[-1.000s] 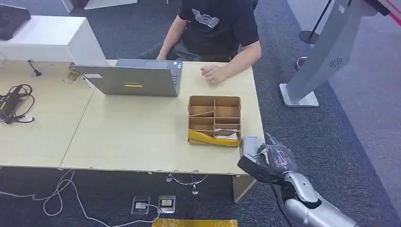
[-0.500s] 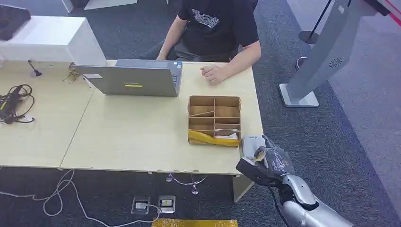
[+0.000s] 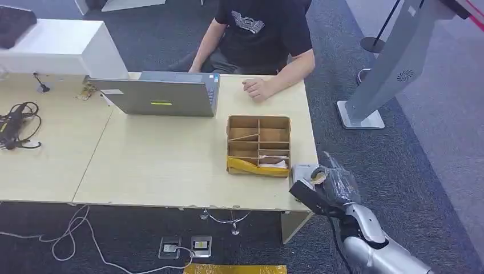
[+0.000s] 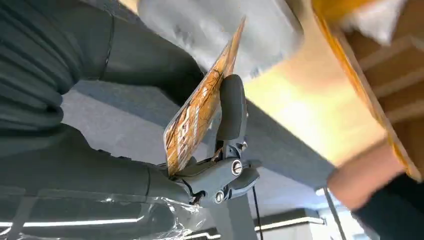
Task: Pass the card to the sensor for recognition and then transmit it.
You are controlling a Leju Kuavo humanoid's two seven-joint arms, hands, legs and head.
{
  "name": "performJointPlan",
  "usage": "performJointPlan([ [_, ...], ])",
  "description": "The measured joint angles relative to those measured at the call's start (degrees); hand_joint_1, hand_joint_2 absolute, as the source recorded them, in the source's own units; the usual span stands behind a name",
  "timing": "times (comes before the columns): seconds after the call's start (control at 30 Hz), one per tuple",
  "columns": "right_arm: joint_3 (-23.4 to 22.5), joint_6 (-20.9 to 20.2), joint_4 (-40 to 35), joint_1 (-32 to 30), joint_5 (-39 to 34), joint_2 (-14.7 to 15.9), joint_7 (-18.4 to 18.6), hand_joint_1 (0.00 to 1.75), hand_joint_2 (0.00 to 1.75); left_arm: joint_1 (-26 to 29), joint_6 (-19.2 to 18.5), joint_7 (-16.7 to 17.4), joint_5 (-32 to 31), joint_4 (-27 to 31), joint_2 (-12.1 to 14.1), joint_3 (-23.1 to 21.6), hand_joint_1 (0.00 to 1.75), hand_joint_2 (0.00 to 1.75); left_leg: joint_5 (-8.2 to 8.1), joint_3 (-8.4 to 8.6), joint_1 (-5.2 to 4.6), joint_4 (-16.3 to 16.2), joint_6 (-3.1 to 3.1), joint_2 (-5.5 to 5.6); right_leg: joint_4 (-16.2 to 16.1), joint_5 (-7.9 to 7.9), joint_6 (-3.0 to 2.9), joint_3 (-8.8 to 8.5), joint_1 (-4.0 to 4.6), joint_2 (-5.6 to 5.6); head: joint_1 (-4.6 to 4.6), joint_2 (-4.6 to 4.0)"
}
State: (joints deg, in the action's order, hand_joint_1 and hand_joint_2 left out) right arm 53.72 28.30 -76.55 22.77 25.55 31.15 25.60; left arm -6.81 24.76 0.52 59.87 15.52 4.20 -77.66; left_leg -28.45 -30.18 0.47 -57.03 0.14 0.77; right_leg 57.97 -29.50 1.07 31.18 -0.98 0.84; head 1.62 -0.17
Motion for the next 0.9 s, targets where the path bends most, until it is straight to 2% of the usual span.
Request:
performJointPlan([
  [0.23,-2.4,-0.2,-4.7,1.0,0.2,1.4,0.8,1.75,1.75,0.0,0.0,-0.4,0.0,0.2,0.0,-0.2,0.0,0.0,0.0,0.0,0.0,0.0,0.0,0.0,0.0,0.0,0.0,0.0,0.0,0.01,-0.02,0.0],
  [0.6,-3.6,0.2,-6.9,1.0,0.5,1.9,0.8,1.75,1.75,0.0,0.0,-0.4,0.0,0.3,0.0,-0.2,0.0,0.0,0.0,-0.01,0.0,0.0,0.0,0.0,0.0,0.0,0.0,0.0,0.0,0.01,-0.02,0.0],
  [0.67,-4.0,1.1,-7.7,1.1,-2.7,2.1,-0.2,1.75,1.75,0.0,-0.1,-0.5,0.0,0.3,0.0,-0.2,0.0,0.0,0.0,-0.01,0.0,0.0,0.0,0.0,0.0,0.0,0.0,0.0,0.0,0.01,-0.02,0.0],
  [0.77,-5.5,2.7,-10.4,2.7,-11.6,2.9,-1.7,1.75,1.75,0.0,-0.1,-0.6,0.0,0.3,0.0,-0.2,0.0,0.0,0.0,-0.02,-0.01,0.0,0.0,0.0,0.0,0.01,0.0,0.0,-0.01,0.0,0.0,0.0],
  [0.9,-6.9,2.8,-14.4,7.1,-16.5,4.4,-0.8,1.75,1.75,0.0,-0.4,-0.6,0.4,0.3,0.1,-0.2,0.0,0.0,0.01,-0.02,-0.01,0.0,0.0,0.0,0.0,0.03,-0.01,0.0,-0.01,-0.01,0.0,0.0],
])
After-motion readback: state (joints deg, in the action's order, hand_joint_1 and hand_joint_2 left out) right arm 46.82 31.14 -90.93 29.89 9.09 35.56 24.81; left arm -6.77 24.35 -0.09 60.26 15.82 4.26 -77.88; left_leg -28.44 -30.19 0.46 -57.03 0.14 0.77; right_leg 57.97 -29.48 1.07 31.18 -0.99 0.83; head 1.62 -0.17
